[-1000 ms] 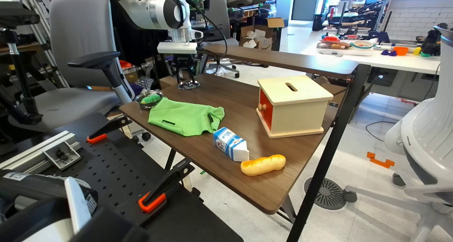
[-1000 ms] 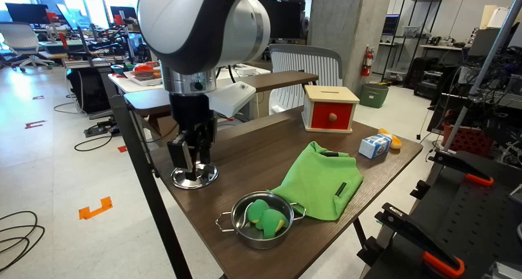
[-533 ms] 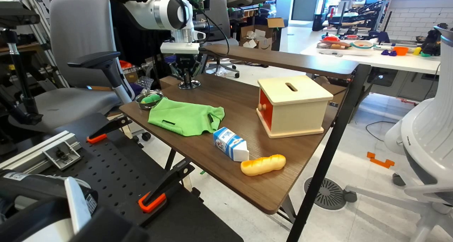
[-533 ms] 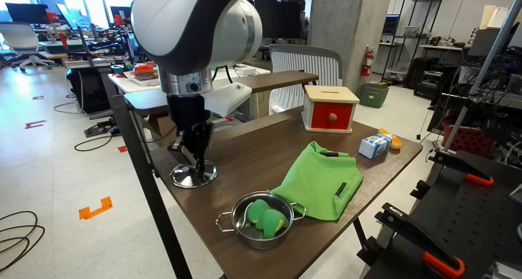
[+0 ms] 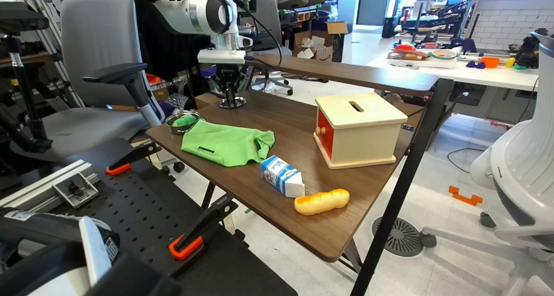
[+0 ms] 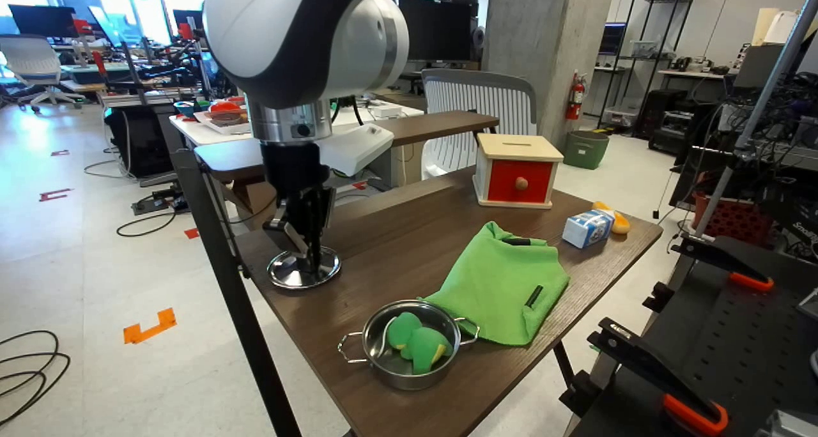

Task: Put the lid on the pot

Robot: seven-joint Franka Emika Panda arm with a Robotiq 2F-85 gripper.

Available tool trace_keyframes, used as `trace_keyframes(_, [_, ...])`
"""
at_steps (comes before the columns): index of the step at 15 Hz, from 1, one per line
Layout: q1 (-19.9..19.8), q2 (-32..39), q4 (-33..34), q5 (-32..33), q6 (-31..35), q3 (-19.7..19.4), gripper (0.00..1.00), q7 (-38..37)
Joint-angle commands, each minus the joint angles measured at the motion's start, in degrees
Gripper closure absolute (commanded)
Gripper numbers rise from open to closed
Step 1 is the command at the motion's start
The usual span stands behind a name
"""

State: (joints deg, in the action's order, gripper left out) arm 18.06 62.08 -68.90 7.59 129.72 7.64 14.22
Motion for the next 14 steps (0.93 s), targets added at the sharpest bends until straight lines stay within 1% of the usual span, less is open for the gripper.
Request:
trace_keyframes(1, [-0.7, -6.8, -6.5, 0.3, -1.7, 0.9, 0.95, 2.6])
trace_keyframes(5, [-0.6, -17.0, -18.2, 1.1, 0.0, 1.0, 0.95, 5.6])
trace_keyframes(6, [-1.0, -19.3, -20.5, 2.4, -0.6, 1.9, 0.95, 5.8])
trace_keyframes(8, [-1.5, -24.2, -26.1, 2.7, -1.1, 2.8, 0.95, 7.3])
trace_keyframes(11, [-3.4, -31.0, -35.1, 1.5, 0.1, 5.1, 0.95, 10.3])
trace_keyframes(14, [-4.1, -37.0, -44.5, 1.3, 1.8, 6.2, 0.95, 10.1])
